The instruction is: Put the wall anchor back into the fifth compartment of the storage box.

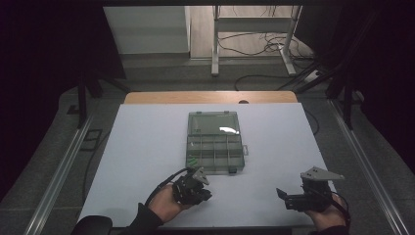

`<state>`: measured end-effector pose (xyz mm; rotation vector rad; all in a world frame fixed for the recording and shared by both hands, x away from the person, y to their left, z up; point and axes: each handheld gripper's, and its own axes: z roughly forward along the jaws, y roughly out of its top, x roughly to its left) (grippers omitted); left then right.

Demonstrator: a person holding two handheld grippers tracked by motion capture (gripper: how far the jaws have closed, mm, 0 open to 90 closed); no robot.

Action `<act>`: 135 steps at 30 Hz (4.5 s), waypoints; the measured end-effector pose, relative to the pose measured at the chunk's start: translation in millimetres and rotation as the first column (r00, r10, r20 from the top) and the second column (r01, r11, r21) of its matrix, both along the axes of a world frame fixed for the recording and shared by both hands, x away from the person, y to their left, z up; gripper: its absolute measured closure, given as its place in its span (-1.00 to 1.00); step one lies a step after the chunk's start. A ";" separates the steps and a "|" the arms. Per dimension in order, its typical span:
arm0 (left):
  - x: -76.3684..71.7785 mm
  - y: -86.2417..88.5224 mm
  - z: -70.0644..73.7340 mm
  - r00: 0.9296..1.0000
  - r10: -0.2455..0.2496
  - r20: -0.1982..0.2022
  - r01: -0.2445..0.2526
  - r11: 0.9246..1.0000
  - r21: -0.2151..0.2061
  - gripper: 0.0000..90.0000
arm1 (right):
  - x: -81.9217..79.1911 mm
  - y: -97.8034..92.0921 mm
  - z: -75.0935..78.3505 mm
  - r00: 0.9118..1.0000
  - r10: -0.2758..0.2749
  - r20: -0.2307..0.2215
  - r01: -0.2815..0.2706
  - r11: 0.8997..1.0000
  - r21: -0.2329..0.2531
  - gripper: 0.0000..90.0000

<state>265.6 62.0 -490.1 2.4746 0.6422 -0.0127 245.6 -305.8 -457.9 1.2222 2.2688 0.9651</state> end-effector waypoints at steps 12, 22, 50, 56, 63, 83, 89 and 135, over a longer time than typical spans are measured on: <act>8.9 12.8 14.2 0.997 0.081 0.018 -0.079 0.995 -0.063 0.87 | 0.2 0.2 -0.1 1.000 0.000 -0.002 0.000 1.000 -0.001 -1.00; 16.9 19.5 19.8 0.995 0.085 0.046 -0.083 0.996 -0.039 0.86 | 0.4 0.1 -0.1 1.000 0.000 -0.004 0.000 1.000 -0.003 -1.00; 52.7 43.0 31.8 0.975 0.208 0.080 -0.203 0.977 -0.064 0.86 | 0.6 -0.2 -0.1 1.000 -0.003 0.000 0.003 1.000 0.003 -1.00; 62.7 46.0 29.6 0.971 0.227 0.081 -0.222 0.973 -0.063 0.86 | 0.6 0.0 -0.2 1.000 -0.002 -0.001 0.002 1.000 0.000 -1.00; 73.6 44.4 23.7 0.967 0.242 0.072 -0.238 0.969 -0.062 0.86 | 0.6 0.2 -0.3 1.000 -0.003 -0.003 0.003 1.000 0.000 -1.00; 90.0 45.1 9.3 0.962 0.270 0.032 -0.268 0.961 -0.067 0.69 | 0.1 -0.4 -0.4 1.000 -0.005 -0.004 0.005 1.000 0.001 -1.00; 86.3 52.2 14.3 0.955 0.294 0.045 -0.289 0.953 -0.086 0.47 | -0.5 -0.8 0.0 1.000 -0.007 0.000 0.007 1.000 0.005 -1.00; 41.9 91.8 37.6 0.935 0.349 0.058 -0.323 0.909 -0.263 -0.73 | -1.8 -0.8 1.0 1.000 -0.003 0.013 0.003 1.000 0.011 -1.00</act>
